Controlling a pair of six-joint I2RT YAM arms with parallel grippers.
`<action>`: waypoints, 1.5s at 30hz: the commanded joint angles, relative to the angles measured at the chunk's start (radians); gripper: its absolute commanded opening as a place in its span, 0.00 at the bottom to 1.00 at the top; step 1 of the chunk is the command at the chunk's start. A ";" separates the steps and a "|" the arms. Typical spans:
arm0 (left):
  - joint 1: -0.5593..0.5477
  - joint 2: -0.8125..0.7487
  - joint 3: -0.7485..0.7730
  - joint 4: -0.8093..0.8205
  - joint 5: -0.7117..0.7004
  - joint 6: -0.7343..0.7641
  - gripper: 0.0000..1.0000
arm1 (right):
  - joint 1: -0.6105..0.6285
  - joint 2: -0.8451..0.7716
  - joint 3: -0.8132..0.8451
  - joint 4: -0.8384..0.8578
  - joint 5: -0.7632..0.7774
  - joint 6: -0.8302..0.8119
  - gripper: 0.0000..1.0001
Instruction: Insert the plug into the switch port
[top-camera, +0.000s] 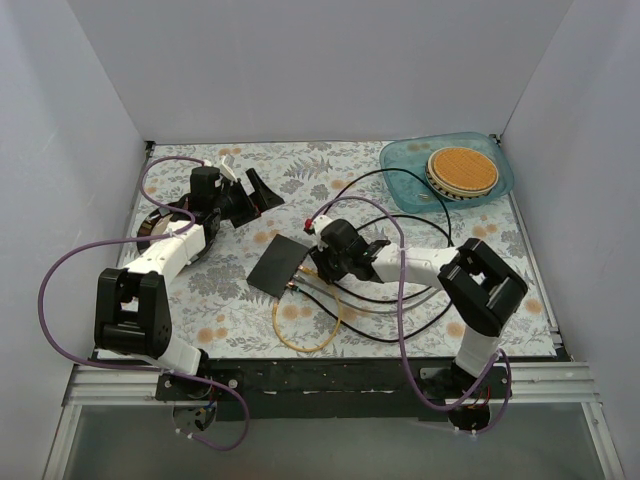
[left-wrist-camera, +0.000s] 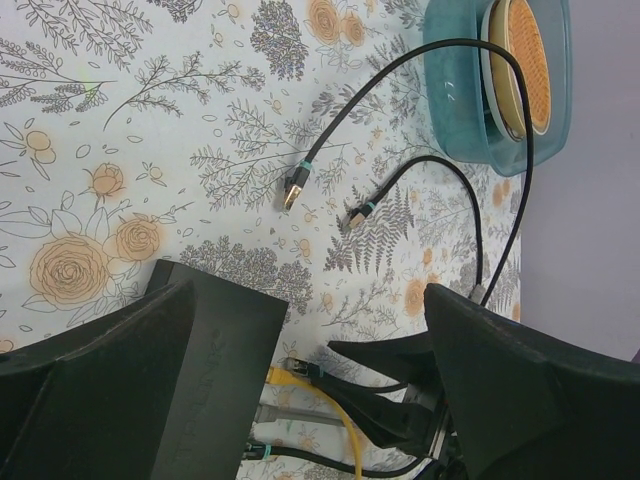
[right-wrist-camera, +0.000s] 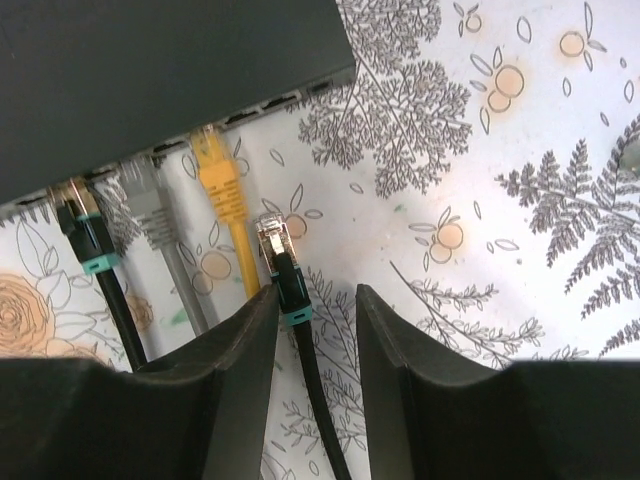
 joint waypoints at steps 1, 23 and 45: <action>0.008 -0.031 -0.015 0.012 0.018 -0.002 0.98 | 0.012 -0.041 -0.079 -0.043 0.027 -0.029 0.43; 0.008 0.003 -0.003 0.026 0.075 0.011 0.98 | 0.021 -0.050 -0.117 -0.043 0.115 -0.052 0.25; -0.125 0.170 0.037 0.169 0.339 -0.037 0.93 | 0.019 -0.350 -0.096 -0.012 0.282 0.008 0.01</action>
